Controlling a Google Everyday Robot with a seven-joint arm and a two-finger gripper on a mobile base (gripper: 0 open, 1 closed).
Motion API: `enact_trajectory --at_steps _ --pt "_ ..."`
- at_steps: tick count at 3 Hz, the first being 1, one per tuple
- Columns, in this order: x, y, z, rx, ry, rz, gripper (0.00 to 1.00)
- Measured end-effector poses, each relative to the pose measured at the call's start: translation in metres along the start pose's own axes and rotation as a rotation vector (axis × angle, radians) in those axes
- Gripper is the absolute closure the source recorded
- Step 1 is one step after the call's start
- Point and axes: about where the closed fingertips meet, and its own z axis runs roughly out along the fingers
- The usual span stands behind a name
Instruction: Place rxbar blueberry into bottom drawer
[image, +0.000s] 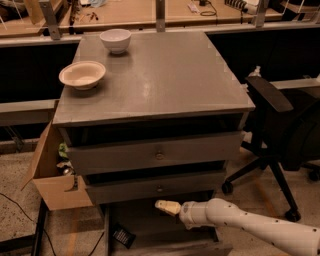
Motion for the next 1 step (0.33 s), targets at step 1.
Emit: enact_trajectory --at_steps 1 --pt "0.0000 0.0000 0.0000 0.000 0.000 0.000 0.00"
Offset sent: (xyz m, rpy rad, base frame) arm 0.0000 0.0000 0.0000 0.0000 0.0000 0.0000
